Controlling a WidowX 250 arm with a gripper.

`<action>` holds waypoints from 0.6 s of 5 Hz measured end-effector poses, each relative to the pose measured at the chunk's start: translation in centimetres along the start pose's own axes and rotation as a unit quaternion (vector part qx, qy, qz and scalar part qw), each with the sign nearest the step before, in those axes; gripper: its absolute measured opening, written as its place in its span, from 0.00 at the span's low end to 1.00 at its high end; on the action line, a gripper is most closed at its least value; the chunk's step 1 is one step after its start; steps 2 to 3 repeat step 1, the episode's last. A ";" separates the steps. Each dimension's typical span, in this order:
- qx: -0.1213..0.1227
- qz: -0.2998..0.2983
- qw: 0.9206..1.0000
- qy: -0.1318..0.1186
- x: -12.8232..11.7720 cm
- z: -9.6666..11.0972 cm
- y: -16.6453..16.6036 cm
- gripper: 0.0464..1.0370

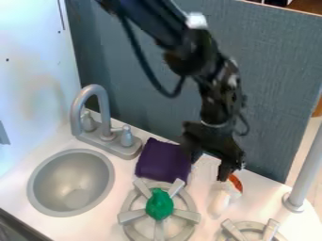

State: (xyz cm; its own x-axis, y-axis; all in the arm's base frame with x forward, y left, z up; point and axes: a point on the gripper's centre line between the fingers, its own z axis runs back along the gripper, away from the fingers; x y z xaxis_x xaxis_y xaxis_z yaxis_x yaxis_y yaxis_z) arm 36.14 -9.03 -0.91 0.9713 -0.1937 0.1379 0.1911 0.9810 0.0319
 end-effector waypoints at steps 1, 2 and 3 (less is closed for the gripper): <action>0.006 0.001 1.000 0.020 1.3 -2.0 -0.1 0.97; 0.006 0.001 1.000 0.020 1.3 -2.0 -0.1 0.97; 0.006 0.001 1.000 0.020 1.3 -2.0 -0.1 0.97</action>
